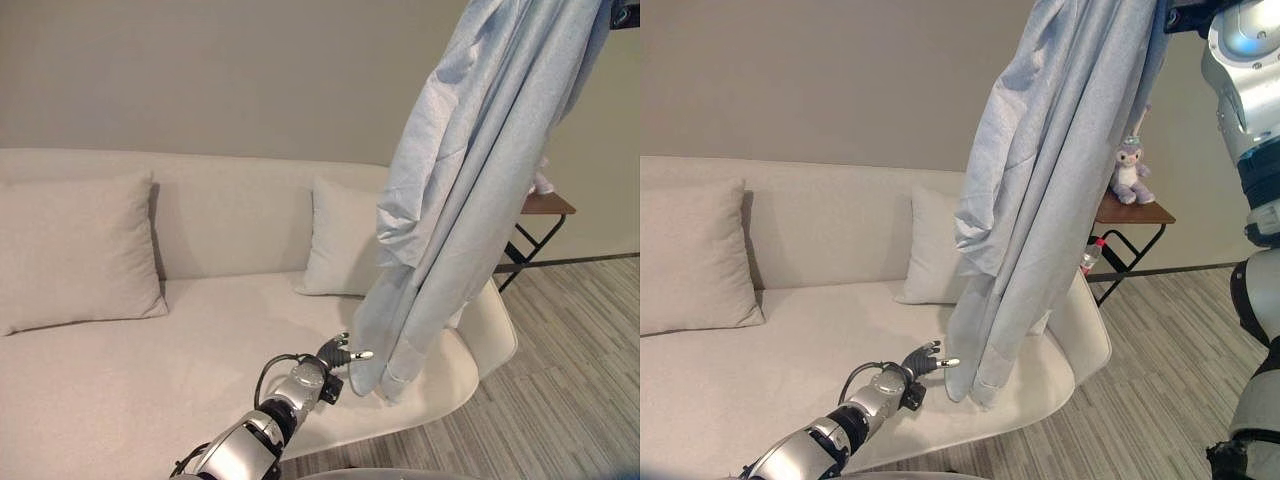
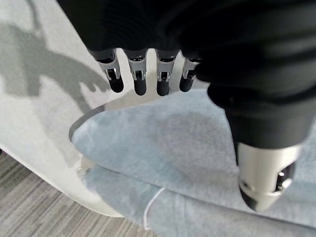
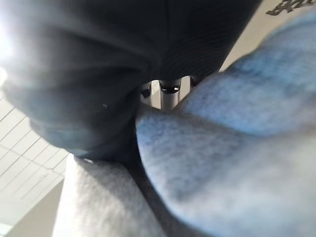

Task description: Hang the clothes on the sofa on the clothes rack.

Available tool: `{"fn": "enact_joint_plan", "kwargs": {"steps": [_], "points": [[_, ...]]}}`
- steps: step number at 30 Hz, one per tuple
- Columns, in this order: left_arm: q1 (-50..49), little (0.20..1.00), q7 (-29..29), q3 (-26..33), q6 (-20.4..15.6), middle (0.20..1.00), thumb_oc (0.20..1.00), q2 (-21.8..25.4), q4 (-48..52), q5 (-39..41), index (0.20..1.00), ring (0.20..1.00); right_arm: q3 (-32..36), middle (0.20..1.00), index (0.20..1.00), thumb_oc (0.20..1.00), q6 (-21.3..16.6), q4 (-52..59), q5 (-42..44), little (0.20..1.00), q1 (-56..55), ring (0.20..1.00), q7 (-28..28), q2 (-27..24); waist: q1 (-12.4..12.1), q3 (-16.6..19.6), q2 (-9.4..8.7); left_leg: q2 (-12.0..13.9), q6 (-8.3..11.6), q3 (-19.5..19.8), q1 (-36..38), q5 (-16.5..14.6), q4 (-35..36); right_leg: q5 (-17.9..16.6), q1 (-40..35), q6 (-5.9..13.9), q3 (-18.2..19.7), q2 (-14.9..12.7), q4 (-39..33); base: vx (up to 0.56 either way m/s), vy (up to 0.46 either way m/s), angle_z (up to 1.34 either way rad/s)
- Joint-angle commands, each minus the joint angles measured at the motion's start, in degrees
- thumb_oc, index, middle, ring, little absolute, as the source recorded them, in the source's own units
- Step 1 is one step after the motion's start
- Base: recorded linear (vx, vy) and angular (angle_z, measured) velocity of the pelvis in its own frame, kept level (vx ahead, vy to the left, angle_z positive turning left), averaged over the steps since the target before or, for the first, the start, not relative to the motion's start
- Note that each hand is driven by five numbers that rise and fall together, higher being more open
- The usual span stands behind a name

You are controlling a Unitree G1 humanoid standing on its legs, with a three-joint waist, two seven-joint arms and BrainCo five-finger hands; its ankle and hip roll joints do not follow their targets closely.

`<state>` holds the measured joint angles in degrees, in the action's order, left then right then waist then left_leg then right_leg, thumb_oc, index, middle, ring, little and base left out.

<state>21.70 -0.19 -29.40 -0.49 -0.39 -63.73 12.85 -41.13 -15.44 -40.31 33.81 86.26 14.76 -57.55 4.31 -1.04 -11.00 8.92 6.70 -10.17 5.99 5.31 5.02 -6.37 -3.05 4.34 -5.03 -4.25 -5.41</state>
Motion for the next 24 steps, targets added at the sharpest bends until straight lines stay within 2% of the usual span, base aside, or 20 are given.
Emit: {"fn": "enact_joint_plan", "kwargs": {"steps": [1,4,6,10,23,24], "points": [[6.8,1.0,-0.4,-3.6,-3.0,1.0,1.0,-5.3,-0.6,3.1,1.0,1.0,0.3,0.2,0.2,0.2,-1.4,-1.5,2.3,0.2,10.5,0.2,1.9,-2.2,-1.9,-2.1,2.75,0.8,-0.68,2.2,4.1,-7.3,0.0,0.0,-1.1,-0.08,-3.8,-1.5,0.4,0.0,0.0,0.0],[7.4,1.0,-0.3,-3.4,-3.0,1.0,1.0,-5.6,-0.2,4.0,1.0,1.0,2.4,0.2,0.2,0.2,-1.6,2.1,2.3,0.2,7.9,0.2,2.0,-0.4,-1.9,-2.5,2.62,0.8,-0.69,2.1,4.2,-7.3,0.0,0.0,-1.1,-0.06,-3.8,-1.5,0.4,0.01,-0.001,0.01],[8.4,1.0,-0.1,-2.9,-3.1,1.0,1.0,-6.1,0.2,5.3,1.0,1.0,6.2,0.2,0.2,0.2,-2.6,8.5,1.9,0.2,3.7,0.2,2.5,2.0,-1.7,-2.8,2.71,0.8,-0.73,2.1,4.4,-7.3,0.0,-0.1,-1.2,-0.02,-3.7,-1.5,0.4,0.02,-0.002,0.01],[9.2,1.0,-0.1,-2.9,-3.0,1.0,1.0,-6.5,0.3,6.6,1.0,1.0,8.6,0.2,0.2,0.2,-3.1,12.1,0.9,0.2,2.1,0.2,3.6,4.1,-1.4,-3.1,2.57,0.6,-0.82,2.3,4.2,-6.7,0.0,-0.6,-1.0,-0.09,-3.7,-1.7,0.4,-0.01,-0.004,-0.02],[9.7,1.0,-0.3,-1.7,-2.5,1.0,1.0,-8.0,0.8,10.7,1.0,1.0,8.8,0.2,0.2,0.2,-2.4,13.1,-0.7,0.2,0.9,0.2,3.9,7.6,-1.5,-3.7,2.71,0.7,-0.84,2.1,4.6,-6.8,0.0,-0.9,-1.4,0.04,-3.5,-1.8,0.4,0.01,0.002,0.0],[10.8,0.2,0.4,-1.3,-3.0,0.2,0.2,-7.6,1.9,11.8,0.2,0.2,11.1,0.2,0.2,0.2,-2.1,14.7,-1.1,0.2,-2.0,0.2,4.0,9.3,-1.5,-4.0,2.96,0.7,-0.81,2.0,5.1,-7.4,0.0,-0.5,-1.7,0.12,-3.5,-1.7,0.4,0.0,0.0,0.0]]}}
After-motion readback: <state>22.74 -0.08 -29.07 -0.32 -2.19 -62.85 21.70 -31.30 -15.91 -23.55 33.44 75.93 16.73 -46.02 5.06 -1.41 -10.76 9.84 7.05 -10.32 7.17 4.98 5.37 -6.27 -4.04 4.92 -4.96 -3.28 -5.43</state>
